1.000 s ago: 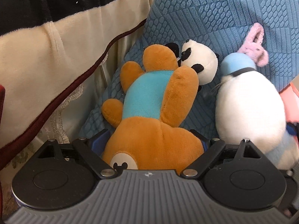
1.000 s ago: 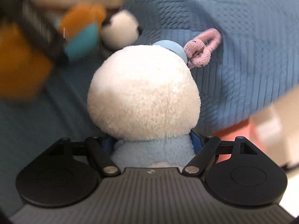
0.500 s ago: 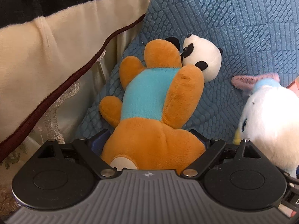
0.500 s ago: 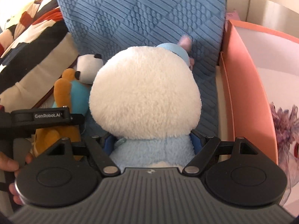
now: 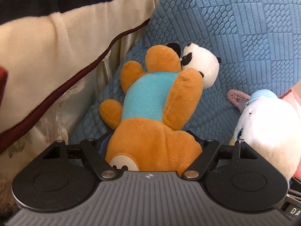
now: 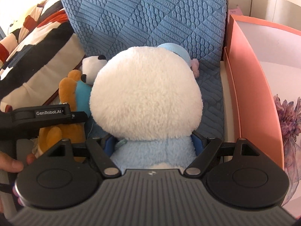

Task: Organize objects
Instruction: 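Lift the snowman with the right tool while the left tool lifts the orange bear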

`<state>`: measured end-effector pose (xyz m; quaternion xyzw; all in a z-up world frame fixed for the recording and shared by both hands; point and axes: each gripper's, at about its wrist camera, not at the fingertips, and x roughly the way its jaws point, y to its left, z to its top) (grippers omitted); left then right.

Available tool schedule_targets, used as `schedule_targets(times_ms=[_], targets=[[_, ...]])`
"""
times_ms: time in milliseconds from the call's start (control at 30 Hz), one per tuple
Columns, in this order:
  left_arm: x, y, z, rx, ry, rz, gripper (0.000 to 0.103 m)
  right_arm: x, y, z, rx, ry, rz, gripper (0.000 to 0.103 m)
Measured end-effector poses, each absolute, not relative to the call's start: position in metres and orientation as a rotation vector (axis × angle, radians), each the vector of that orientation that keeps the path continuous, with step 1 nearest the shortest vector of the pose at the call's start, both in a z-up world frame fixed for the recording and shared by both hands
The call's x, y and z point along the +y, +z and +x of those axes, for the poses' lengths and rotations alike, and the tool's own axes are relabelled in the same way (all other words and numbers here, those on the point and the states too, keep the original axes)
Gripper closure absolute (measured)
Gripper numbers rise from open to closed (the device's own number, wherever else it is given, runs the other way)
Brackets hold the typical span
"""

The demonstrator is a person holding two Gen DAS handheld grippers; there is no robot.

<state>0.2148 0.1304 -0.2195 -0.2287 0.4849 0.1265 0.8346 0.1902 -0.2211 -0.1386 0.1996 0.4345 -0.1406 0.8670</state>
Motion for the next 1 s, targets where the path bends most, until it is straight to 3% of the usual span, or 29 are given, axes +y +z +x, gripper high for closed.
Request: schedule_targets(times_ms=[1000], targets=[[0.070,-0.175,0.132,1.005,0.180,-0.597,0.023,-0.218,-0.106,0.136,0.940,-0.277,0.506,0.023]])
